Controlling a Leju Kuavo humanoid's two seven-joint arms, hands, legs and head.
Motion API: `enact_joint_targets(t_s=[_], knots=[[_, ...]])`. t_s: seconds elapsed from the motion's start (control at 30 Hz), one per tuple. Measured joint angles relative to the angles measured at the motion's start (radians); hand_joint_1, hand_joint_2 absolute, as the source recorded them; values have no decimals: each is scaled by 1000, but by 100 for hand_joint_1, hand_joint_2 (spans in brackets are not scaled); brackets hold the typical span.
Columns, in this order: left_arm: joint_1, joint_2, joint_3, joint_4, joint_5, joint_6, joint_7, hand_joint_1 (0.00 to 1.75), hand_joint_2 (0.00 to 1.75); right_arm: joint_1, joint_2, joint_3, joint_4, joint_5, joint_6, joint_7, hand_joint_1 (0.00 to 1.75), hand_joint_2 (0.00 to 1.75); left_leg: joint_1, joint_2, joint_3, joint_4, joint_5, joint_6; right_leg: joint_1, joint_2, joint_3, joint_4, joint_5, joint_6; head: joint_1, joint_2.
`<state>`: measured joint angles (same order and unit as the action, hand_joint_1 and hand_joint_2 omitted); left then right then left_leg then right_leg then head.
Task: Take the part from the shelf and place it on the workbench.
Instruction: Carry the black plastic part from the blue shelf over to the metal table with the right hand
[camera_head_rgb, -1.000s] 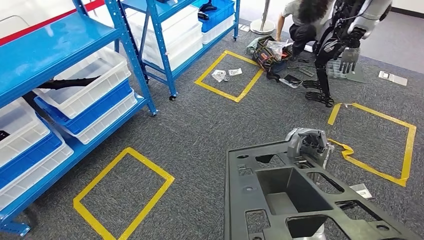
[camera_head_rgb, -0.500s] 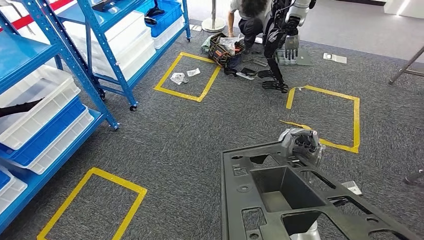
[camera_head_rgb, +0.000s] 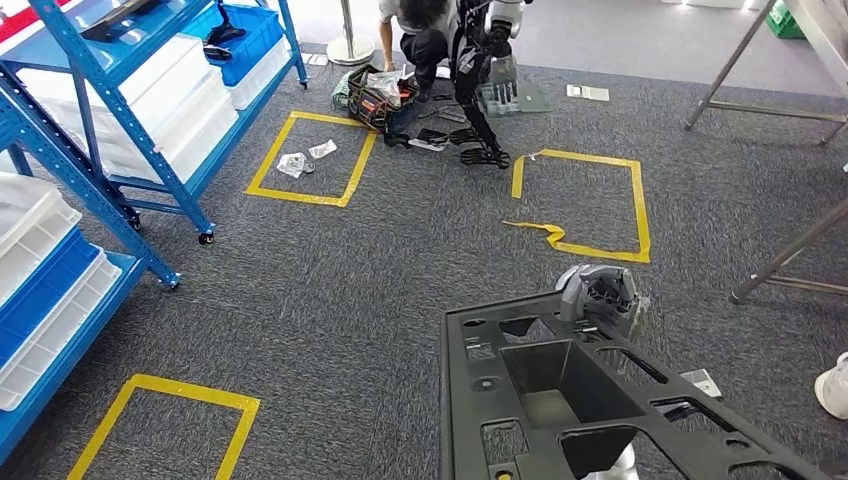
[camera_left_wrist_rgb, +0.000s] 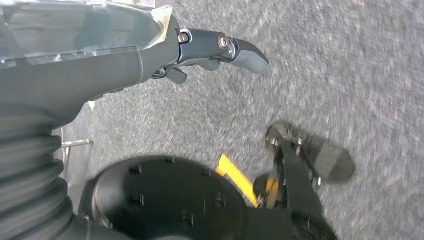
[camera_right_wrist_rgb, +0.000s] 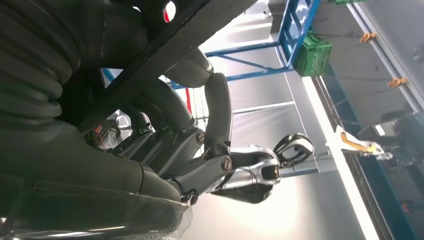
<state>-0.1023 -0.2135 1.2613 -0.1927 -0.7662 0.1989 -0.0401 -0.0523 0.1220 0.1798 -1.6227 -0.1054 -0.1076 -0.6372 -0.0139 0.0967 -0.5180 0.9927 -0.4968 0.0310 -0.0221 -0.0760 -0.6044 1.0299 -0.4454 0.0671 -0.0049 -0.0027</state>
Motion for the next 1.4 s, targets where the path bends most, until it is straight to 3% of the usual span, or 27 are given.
enact_joint_targets(t_s=[0.03,0.1,0.17,0.23,0.3,0.33,0.37,0.4,0.47,0.53,0.6,0.63,0.7,0.77,0.83,0.87,0.93,0.97,1.03,1.1,1.13,1.2,1.27,1.3,1.33,1.37,1.4], knots=[[-1,1,0,0,-2,2,5,0,175,0,0,2,0,0,0,0,175,175,-2,8,2,1,-3,-5,2,1,1,-2,-1,-12,-1,0],[-2,0,0,0,-7,6,17,0,175,1,0,7,-1,0,0,0,175,175,1,20,6,4,-10,-13,1,27,-3,-3,2,-30,-4,0],[-4,-1,-2,0,-14,7,28,0,175,-2,1,11,-1,1,0,0,175,175,8,-15,-7,42,-43,-23,-5,51,-5,-5,6,-44,-5,0],[-10,-2,-3,0,-19,7,34,0,175,-8,4,17,-1,2,1,1,175,175,12,-72,-56,158,-113,-32,-6,72,-8,-5,9,-55,-9,0],[-18,-3,-4,0,-15,11,35,0,175,-12,6,23,0,3,2,3,175,175,13,-93,-111,277,-161,-33,-3,95,-10,-5,11,-60,-11,0],[-21,-4,-4,0,-12,15,35,0,175,-13,6,24,0,3,2,5,175,175,13,-95,-118,292,-155,-31,-1,108,-11,-5,12,-61,-10,0],[-22,-5,-4,0,-9,19,35,0,175,-14,6,26,0,4,2,6,175,175,13,-99,-106,266,-130,-28,0,123,-11,-5,14,-61,-10,0],[-21,-6,-3,0,-5,23,34,0,175,-15,6,27,0,4,2,7,175,175,13,-108,-77,207,-91,-23,0,138,-10,-5,15,-60,-10,0],[-16,-9,-2,0,3,30,29,0,175,-17,7,30,-1,5,2,9,175,175,15,-156,-14,75,-31,-13,2,163,-10,-4,20,-53,-9,0],[-12,-12,1,0,11,34,22,0,175,-19,8,34,-1,5,2,10,175,175,14,-187,10,17,-20,-6,1,184,-18,-4,27,-42,-9,0],[-11,-14,2,0,16,37,16,0,175,-19,8,37,-1,6,2,11,175,175,11,-169,11,5,-16,1,-3,203,-28,-8,37,-27,-10,0],[-10,-15,3,0,19,38,14,0,175,-19,8,36,-1,6,2,11,175,175,11,-157,14,-4,-9,6,-2,196,-35,-5,37,-24,-9,0],[-8,-16,5,0,25,39,9,0,175,-21,7,36,-1,6,2,12,175,175,14,-126,19,-21,5,15,4,146,-70,56,5,-29,-7,0],[-4,-17,7,0,30,40,6,0,175,-23,6,37,-1,6,2,12,175,175,11,-94,17,-24,7,19,8,98,-130,184,-54,-36,-5,0],[-3,-17,11,0,32,41,5,0,175,-22,5,37,0,7,2,12,175,175,9,-62,14,-23,7,18,6,86,-159,266,-81,-30,-4,0],[-3,-17,13,0,33,42,5,0,175,-22,4,37,1,7,2,12,175,175,9,-48,14,-23,6,17,6,81,-144,249,-73,-22,-4,0],[-4,-18,17,0,34,43,5,0,175,-24,4,37,1,8,2,13,175,175,9,-24,17,-20,2,12,6,52,-63,115,-33,-7,-4,0],[-4,-19,19,0,35,44,5,0,175,-26,4,38,1,9,2,14,175,175,6,-14,17,-16,-2,6,8,33,-23,48,-17,-5,-4,0],[-6,-19,23,0,41,49,3,0,175,-30,4,38,2,10,1,15,175,175,1,0,16,-9,-9,-3,12,17,13,-13,-5,-17,-5,0],[-7,-20,28,0,50,56,-1,0,175,-32,3,38,2,10,0,17,175,175,-1,14,18,-6,-13,-10,11,38,11,-10,-3,-31,-6,0],[-8,-20,30,0,53,59,-3,0,175,-33,2,37,2,10,-1,17,175,175,1,8,18,-1,-20,-15,7,48,10,-11,-2,-36,-7,0],[-10,-21,35,0,62,63,-8,0,175,-38,2,36,2,10,-3,18,175,175,8,-36,-4,54,-60,-25,0,68,10,-12,1,-49,-9,0],[-12,-23,43,0,71,68,-14,0,175,-43,3,35,2,10,-4,20,175,175,13,-84,-65,182,-126,-32,2,86,7,-12,4,-59,-12,0],[-12,-23,47,0,74,72,-17,0,175,-43,3,35,2,10,-5,20,175,175,14,-93,-98,245,-148,-34,3,98,5,-12,5,-62,-12,0],[-12,-24,52,0,78,75,-20,0,175,-43,3,34,2,10,-5,21,175,175,15,-97,-119,282,-153,-34,5,110,4,-12,6,-63,-13,0],[-12,-24,55,0,80,78,-21,0,175,-42,3,33,2,10,-6,22,175,175,16,-100,-123,280,-136,-32,6,124,4,-12,7,-64,-12,0],[-11,-24,59,0,83,80,-23,0,175,-42,3,33,2,10,-7,23,175,175,16,-105,-107,239,-102,-29,7,138,4,-12,9,-63,-12,0]])
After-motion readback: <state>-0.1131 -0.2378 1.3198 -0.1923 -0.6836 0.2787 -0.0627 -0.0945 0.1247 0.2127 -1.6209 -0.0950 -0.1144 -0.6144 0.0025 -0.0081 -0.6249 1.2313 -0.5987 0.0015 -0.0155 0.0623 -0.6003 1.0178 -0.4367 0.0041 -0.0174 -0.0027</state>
